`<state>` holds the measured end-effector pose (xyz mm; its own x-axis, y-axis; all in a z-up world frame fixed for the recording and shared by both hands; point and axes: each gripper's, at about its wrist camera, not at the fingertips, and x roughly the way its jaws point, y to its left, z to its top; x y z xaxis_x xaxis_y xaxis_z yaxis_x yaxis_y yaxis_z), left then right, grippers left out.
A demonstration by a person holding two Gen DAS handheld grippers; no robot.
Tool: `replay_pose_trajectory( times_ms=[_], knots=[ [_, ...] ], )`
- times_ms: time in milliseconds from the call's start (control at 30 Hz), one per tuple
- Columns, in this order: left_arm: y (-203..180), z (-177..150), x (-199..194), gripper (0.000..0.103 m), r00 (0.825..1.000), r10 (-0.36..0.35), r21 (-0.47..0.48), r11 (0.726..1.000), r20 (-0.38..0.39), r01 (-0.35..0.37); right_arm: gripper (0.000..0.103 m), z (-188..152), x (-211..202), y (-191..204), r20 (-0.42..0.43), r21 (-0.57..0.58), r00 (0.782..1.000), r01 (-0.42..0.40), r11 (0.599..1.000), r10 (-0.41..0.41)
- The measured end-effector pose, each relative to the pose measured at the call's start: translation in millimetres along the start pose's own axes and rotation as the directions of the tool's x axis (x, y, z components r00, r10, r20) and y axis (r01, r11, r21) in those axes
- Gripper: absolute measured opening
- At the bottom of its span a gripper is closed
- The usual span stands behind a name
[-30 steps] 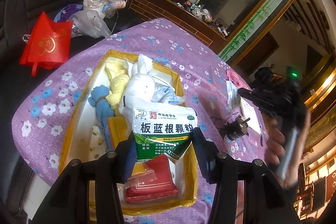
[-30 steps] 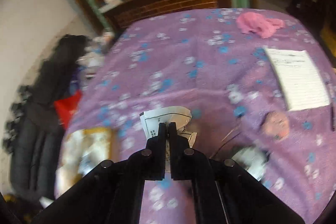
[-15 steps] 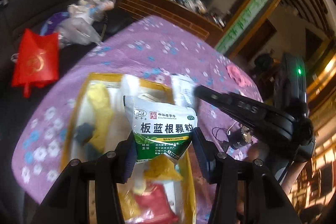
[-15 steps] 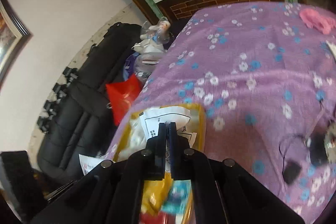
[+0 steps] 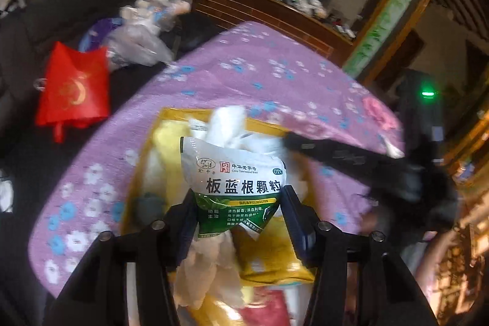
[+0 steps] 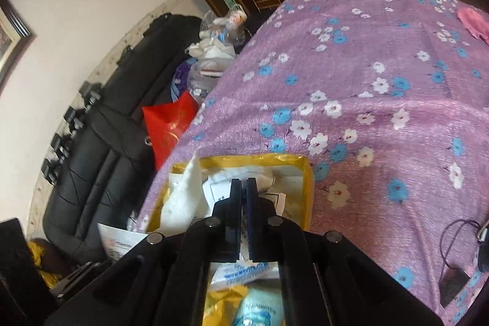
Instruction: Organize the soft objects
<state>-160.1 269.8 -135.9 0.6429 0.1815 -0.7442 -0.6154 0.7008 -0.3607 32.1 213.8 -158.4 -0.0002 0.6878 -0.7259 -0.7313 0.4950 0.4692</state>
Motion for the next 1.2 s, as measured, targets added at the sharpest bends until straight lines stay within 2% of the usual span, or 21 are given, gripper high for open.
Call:
replay_pose_trajectory(
  times_ms=[33,100,133,167,200,233,267,333,367,500,600,667,733,767,833,900,967,1200],
  knots=[
    [-5.7,-1.4,1.8,0.066,0.999,-0.03,0.026,0.999,-0.016,0.031,0.005,-2.0,1.6,-1.9,-0.005,0.006,1.0,-0.014,1.0,0.014],
    [-14.1,-6.8,1.7,0.071,0.998,-0.059,0.062,0.996,-0.031,0.06,0.005,-5.2,-5.1,-7.1,0.003,0.028,0.999,-0.044,0.999,0.044],
    [-16.5,-9.7,0.0,0.072,0.998,-0.057,0.073,0.996,-0.024,0.058,0.013,-7.9,-14.3,-9.9,0.015,0.038,0.997,-0.071,0.997,0.071],
    [-18.7,-11.8,-2.7,0.072,0.998,-0.057,0.081,0.995,-0.015,0.058,0.03,-9.7,-21.2,-10.6,0.024,0.037,0.996,-0.082,0.996,0.081],
    [-19.4,-15.1,-7.4,0.073,0.998,-0.062,0.078,0.995,0.003,0.061,0.04,-13.8,-34.0,-11.3,0.049,0.029,0.995,-0.085,0.996,0.083],
    [-19.4,-17.8,-12.2,0.078,0.997,-0.07,0.072,0.995,0.019,0.069,0.057,-19.7,-48.1,-11.7,0.081,0.019,0.994,-0.079,0.997,0.077],
    [-19.4,-21.6,-17.9,0.081,0.997,-0.073,0.068,0.995,0.039,0.071,0.066,-27.3,-62.2,-11.6,0.108,0.006,0.992,-0.068,0.998,0.067],
    [-20.7,-36.2,-33.2,0.095,0.995,-0.032,0.072,0.997,0.096,0.025,0.067,-50.2,-89.3,-13.1,0.138,-0.038,0.988,-0.065,0.997,0.07],
    [-21.2,-43.3,-38.3,0.096,0.993,-0.021,0.077,0.997,0.115,0.012,0.07,-59.6,-98.1,-14.6,0.148,-0.049,0.986,-0.065,0.997,0.072],
    [-23.9,-77.3,-52.3,0.097,0.979,0.104,0.067,0.991,0.172,-0.117,0.078,-110.1,-130.0,-30.0,0.172,-0.035,0.982,-0.069,0.997,0.074],
    [-25.7,-91.9,-60.8,0.097,0.967,0.185,0.068,0.978,0.173,-0.199,0.08,-133.9,-139.1,-37.8,0.169,-0.02,0.985,-0.022,1.0,0.025],
    [-28.7,-96.4,-67.9,0.097,0.954,0.227,0.082,0.966,0.197,-0.247,0.08,-140.7,-143.0,-35.9,0.164,-0.035,0.986,-0.019,0.999,0.024],
    [-35.3,-103.8,-78.7,0.098,0.926,0.284,0.102,0.943,0.248,-0.317,0.08,-143.5,-145.3,-30.2,0.159,-0.048,0.987,-0.013,0.999,0.021],
    [-37.8,-105.9,-81.1,0.098,0.92,0.3,0.112,0.935,0.253,-0.336,0.08,-144.8,-147.2,-26.9,0.162,-0.054,0.987,-0.015,0.998,0.023],
    [-40.8,-111.4,-88.1,0.098,0.915,0.314,0.122,0.928,0.253,-0.352,0.08,-148.3,-150.1,-18.2,0.159,-0.073,0.987,-0.022,0.997,0.033],
    [-40.4,-116.0,-92.9,0.099,0.917,0.313,0.125,0.928,0.245,-0.35,0.08,-151.9,-151.4,-10.6,0.159,-0.084,0.987,-0.013,0.996,0.026],
    [-38.2,-120.6,-97.2,0.1,0.911,0.328,0.114,0.924,0.251,-0.364,0.08,-156.4,-153.3,-2.9,0.156,-0.098,0.988,0.01,0.995,0.006],
    [-35.6,-129.5,-109.8,0.1,0.909,0.326,0.111,0.925,0.259,-0.363,0.083,-165.0,-166.9,10.3,0.175,-0.116,0.983,0.067,0.991,-0.046]
  ],
)
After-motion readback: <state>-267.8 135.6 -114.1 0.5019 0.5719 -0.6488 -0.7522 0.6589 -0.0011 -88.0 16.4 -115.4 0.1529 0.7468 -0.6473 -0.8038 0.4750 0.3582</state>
